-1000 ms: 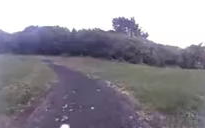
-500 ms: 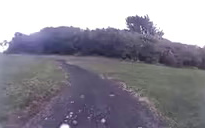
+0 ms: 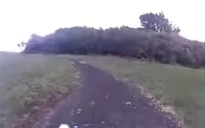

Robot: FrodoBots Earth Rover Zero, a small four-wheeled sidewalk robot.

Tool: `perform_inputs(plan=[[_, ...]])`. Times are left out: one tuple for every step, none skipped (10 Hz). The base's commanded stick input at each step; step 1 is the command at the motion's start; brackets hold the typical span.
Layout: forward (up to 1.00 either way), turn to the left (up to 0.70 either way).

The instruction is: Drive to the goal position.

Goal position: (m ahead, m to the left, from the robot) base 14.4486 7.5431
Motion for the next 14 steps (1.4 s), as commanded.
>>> perform_inputs(plan=[[0.70,0.00],[0.70,0.00],[0.70,0.00],[0.70,0.00],[0.70,0.00],[0.70,0.00],[0.70,0.00],[0.70,0.00],[0.70,0.00],[0.70,0.00],[0.70,0.00],[0.70,0.00],[0.70,0.00],[0.70,0.00]])
